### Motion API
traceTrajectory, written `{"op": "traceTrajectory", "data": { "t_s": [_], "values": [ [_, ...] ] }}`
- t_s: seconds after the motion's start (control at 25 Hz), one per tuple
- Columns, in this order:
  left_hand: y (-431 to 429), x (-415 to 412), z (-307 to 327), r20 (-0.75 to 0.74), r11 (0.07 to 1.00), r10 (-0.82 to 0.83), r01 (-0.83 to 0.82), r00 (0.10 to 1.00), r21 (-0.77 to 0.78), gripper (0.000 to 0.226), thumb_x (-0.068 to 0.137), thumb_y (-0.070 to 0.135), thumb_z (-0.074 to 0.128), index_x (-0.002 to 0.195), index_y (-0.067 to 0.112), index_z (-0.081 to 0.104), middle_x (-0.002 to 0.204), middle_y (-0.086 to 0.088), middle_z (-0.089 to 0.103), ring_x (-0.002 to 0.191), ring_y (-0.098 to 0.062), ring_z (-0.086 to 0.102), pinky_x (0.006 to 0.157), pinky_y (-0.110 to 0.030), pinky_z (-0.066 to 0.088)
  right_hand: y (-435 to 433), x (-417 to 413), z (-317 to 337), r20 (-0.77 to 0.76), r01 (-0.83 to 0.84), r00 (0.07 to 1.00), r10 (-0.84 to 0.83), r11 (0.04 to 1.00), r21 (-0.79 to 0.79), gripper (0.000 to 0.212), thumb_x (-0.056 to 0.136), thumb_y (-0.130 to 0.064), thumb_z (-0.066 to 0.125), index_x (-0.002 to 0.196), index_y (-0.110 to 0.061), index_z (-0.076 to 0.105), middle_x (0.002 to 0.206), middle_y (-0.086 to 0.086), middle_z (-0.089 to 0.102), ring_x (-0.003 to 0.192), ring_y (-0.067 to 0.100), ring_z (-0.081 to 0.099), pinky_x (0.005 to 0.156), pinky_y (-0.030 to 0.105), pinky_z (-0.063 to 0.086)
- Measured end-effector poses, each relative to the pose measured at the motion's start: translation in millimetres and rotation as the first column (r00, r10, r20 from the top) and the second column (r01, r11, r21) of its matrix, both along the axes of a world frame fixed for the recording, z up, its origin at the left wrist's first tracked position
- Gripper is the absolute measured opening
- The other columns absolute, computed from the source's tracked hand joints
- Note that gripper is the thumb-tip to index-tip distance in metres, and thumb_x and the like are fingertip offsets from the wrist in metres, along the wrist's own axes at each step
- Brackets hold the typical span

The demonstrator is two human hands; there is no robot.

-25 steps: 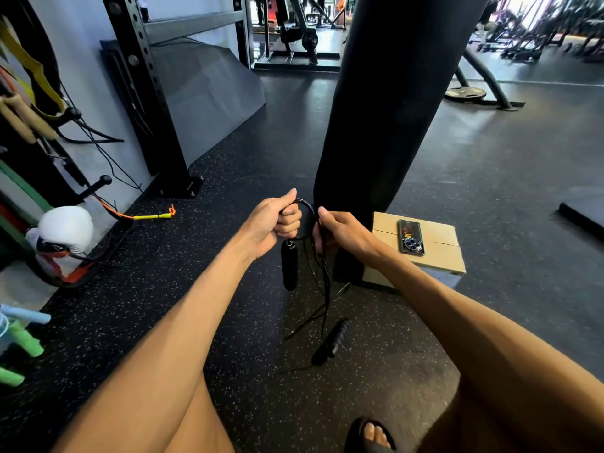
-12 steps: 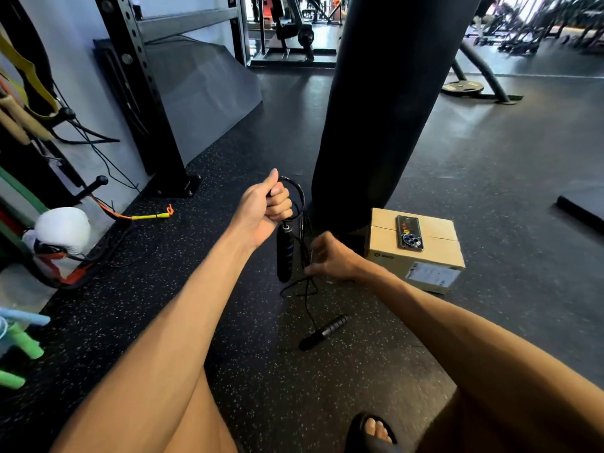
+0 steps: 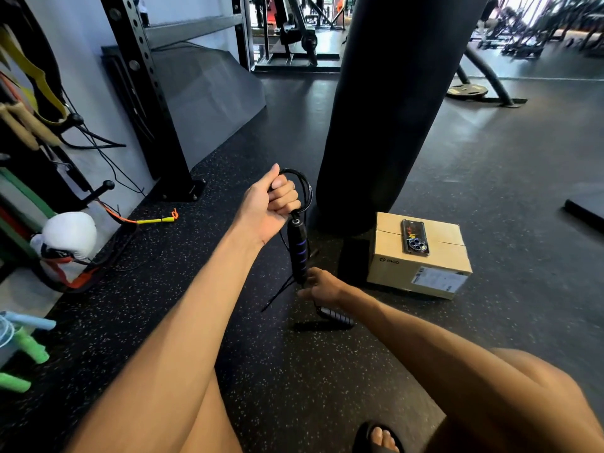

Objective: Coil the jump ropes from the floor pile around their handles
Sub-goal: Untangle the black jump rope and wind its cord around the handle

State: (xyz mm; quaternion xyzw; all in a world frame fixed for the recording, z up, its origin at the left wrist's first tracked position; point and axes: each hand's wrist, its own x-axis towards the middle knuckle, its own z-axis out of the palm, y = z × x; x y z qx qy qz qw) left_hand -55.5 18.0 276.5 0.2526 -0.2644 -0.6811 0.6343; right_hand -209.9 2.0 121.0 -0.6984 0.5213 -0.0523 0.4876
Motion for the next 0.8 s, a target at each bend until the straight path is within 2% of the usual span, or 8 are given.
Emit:
{"op": "traceTrajectory", "data": {
  "t_s": [0.08, 0.16, 0.32, 0.44, 0.56, 0.64, 0.72, 0.8],
  "values": [
    [0, 2, 3, -0.016, 1.000, -0.021, 0.021, 1.000, -0.018, 0.050, 0.103, 0.030, 0.039, 0.055, 0.018, 0.037, 0.045, 0.009, 0.022, 0.036, -0.006, 0.018, 0.042, -0.022, 0.015, -3, 6, -12, 0.035, 0.027, 0.999, -0.028, 0.999, 0.024, 0.050, 0.088, -0.008, 0.068, 0.133, -0.005, 0.047, 0.128, 0.019, 0.060, 0.119, 0.033, 0.059, 0.101, 0.046, 0.051],
    [1, 5, 4, -0.021, 0.999, -0.027, 0.027, 0.999, -0.029, 0.051, 0.103, 0.030, 0.038, 0.054, 0.018, 0.037, 0.045, 0.009, 0.022, 0.036, -0.006, 0.018, 0.041, -0.022, 0.015, 0, 11, -19, 0.032, 0.086, 0.996, -0.086, 0.996, -0.016, 0.049, 0.087, -0.009, 0.069, 0.127, -0.003, 0.042, 0.125, 0.019, 0.060, 0.117, 0.033, 0.060, 0.098, 0.043, 0.052],
    [2, 11, 5, -0.022, 0.997, -0.053, 0.052, 0.998, -0.052, 0.049, 0.102, 0.029, 0.040, 0.054, 0.019, 0.037, 0.045, 0.009, 0.023, 0.034, -0.006, 0.020, 0.038, -0.021, 0.019, -8, 9, -23, 0.048, 0.208, 0.978, -0.203, 0.967, -0.146, 0.073, 0.084, -0.017, 0.074, 0.140, -0.005, 0.029, 0.132, 0.014, 0.051, 0.123, 0.029, 0.052, 0.101, 0.035, 0.044],
    [3, 12, 5, -0.009, 0.997, -0.058, 0.057, 0.998, -0.061, 0.050, 0.102, 0.029, 0.040, 0.053, 0.019, 0.037, 0.044, 0.009, 0.022, 0.033, -0.006, 0.019, 0.037, -0.021, 0.020, -15, 8, -21, 0.098, 0.164, 0.984, -0.148, 0.970, -0.182, 0.044, 0.090, -0.020, 0.068, 0.129, -0.007, 0.051, 0.112, 0.005, 0.060, 0.107, 0.021, 0.058, 0.092, 0.034, 0.048],
    [0, 22, 2, -0.025, 0.998, 0.058, -0.058, 0.998, -0.012, 0.051, 0.102, 0.029, 0.039, 0.053, 0.019, 0.037, 0.044, 0.009, 0.021, 0.035, -0.006, 0.017, 0.039, -0.021, 0.017, -15, 6, -16, 0.168, 0.180, 0.975, -0.146, 0.961, -0.209, 0.009, 0.095, -0.022, 0.061, 0.099, -0.014, 0.060, 0.091, 0.001, 0.064, 0.086, 0.017, 0.062, 0.078, 0.033, 0.050],
    [-7, 40, -7, -0.048, 0.980, 0.186, -0.182, 0.981, 0.076, 0.049, 0.104, 0.031, 0.036, 0.056, 0.019, 0.035, 0.043, 0.008, 0.020, 0.034, -0.006, 0.017, 0.038, -0.022, 0.017, -18, -8, -10, 0.193, 0.224, 0.965, -0.178, 0.942, -0.249, 0.015, 0.097, -0.024, 0.059, 0.085, -0.017, 0.055, 0.079, 0.000, 0.066, 0.073, 0.014, 0.063, 0.072, 0.031, 0.052],
    [-11, 61, -23, -0.009, 0.937, 0.309, -0.303, 0.951, 0.175, 0.047, 0.105, 0.032, 0.032, 0.060, 0.020, 0.030, 0.040, 0.008, 0.020, 0.031, -0.007, 0.016, 0.035, -0.022, 0.015, -21, -30, 1, 0.258, 0.250, 0.946, -0.198, 0.950, -0.188, 0.019, 0.101, -0.020, 0.052, 0.087, -0.009, 0.058, 0.073, 0.007, 0.071, 0.063, 0.019, 0.069, 0.064, 0.036, 0.058],
    [-14, 82, -45, 0.102, 0.871, 0.408, -0.420, 0.907, 0.255, 0.046, 0.106, 0.031, 0.030, 0.061, 0.020, 0.027, 0.035, 0.009, 0.019, 0.028, -0.007, 0.015, 0.032, -0.021, 0.013, -24, -57, 13, 0.266, 0.254, 0.942, -0.207, 0.954, -0.158, 0.027, 0.104, -0.016, 0.045, 0.093, 0.004, 0.061, 0.073, 0.011, 0.073, 0.057, 0.021, 0.071, 0.055, 0.031, 0.057]
  ]
}}
